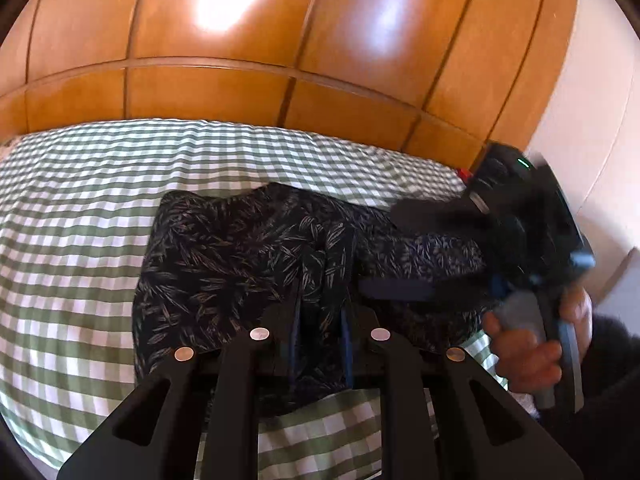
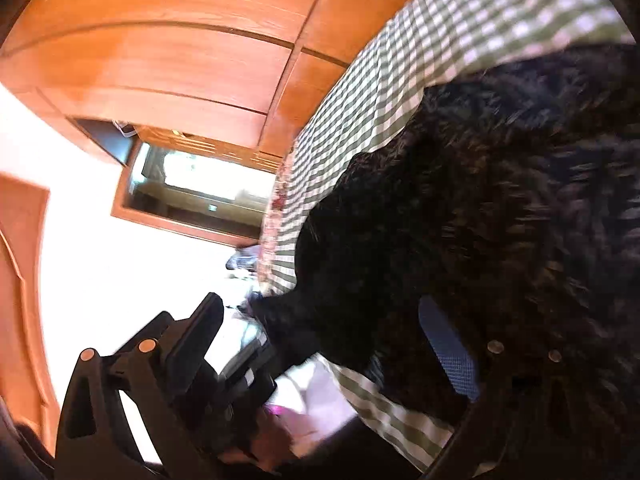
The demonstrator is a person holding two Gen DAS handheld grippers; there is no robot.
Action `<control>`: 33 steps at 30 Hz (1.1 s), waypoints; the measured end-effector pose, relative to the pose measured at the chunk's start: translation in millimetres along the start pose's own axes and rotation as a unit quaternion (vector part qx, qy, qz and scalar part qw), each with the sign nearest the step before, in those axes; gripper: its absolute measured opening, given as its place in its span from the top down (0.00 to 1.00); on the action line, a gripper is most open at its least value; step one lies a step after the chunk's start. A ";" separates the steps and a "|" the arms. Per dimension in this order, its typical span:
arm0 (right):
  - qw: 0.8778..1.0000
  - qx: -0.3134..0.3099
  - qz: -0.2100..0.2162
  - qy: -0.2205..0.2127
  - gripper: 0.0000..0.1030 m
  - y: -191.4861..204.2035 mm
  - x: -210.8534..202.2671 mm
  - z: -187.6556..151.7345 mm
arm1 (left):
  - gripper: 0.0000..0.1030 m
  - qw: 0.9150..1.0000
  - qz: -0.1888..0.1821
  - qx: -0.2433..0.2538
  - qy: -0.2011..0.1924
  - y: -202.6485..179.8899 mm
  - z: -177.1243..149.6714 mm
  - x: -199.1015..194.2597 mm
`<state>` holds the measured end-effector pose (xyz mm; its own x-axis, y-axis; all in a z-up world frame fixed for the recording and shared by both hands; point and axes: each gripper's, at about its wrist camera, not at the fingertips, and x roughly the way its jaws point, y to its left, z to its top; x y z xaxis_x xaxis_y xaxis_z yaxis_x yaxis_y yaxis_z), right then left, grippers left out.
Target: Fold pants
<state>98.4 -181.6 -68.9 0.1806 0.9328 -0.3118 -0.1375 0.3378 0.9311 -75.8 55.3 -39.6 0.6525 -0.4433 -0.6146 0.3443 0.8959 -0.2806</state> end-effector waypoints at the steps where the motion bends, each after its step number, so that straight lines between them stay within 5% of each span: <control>1: 1.000 0.008 0.001 0.002 0.05 -2.2 6.4 4.7 | 0.85 1.000 -0.001 0.002 0.001 -1.0 -0.5 0.7; 8: 1.000 -0.005 -0.012 0.016 0.11 8.6 39.9 29.6 | 0.85 1.000 0.007 0.019 0.002 -10.6 -3.4 -2.8; 10: 0.999 -0.016 -0.038 0.021 0.25 14.8 49.4 31.4 | 0.85 0.999 0.016 0.034 0.004 -16.7 -5.5 -2.7; 12: 0.994 -0.048 -0.096 0.028 0.68 22.2 57.0 28.7 | 0.85 0.999 0.026 0.042 0.004 -20.3 -6.7 -1.8; 15: 0.984 -0.094 -0.146 0.027 0.87 31.0 59.3 20.7 | 0.81 0.998 0.038 0.045 0.003 -19.3 -6.1 -6.4; 18: 0.979 -0.129 -0.157 0.005 0.89 46.8 48.4 16.8 | 0.73 1.000 -0.030 0.004 -0.005 -1.9 -2.2 -29.0; 21: 0.974 -0.169 -0.151 -0.010 0.89 69.9 31.4 15.2 | 0.73 0.994 -0.052 -0.082 -0.047 39.7 3.0 -63.8; 24: 0.962 -0.224 -0.152 -0.022 0.89 102.0 11.9 12.9 | 0.73 0.985 -0.014 -0.162 -0.062 83.9 1.3 -77.2; 28: 0.945 -0.282 -0.158 -0.042 0.89 139.8 -28.9 7.1 | 0.73 0.977 0.060 -0.198 -0.055 115.8 1.8 -69.6; 33: 0.927 -0.321 -0.182 -0.072 0.89 159.7 -93.9 -6.9 | 0.73 0.982 0.041 -0.181 -0.034 103.4 14.6 -35.0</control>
<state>52.8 -214.4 107.7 0.4505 0.7318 -0.5114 -0.5842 0.6748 0.4510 -53.2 163.1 -36.3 0.7159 -0.3590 -0.5988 0.0344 0.8747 -0.4834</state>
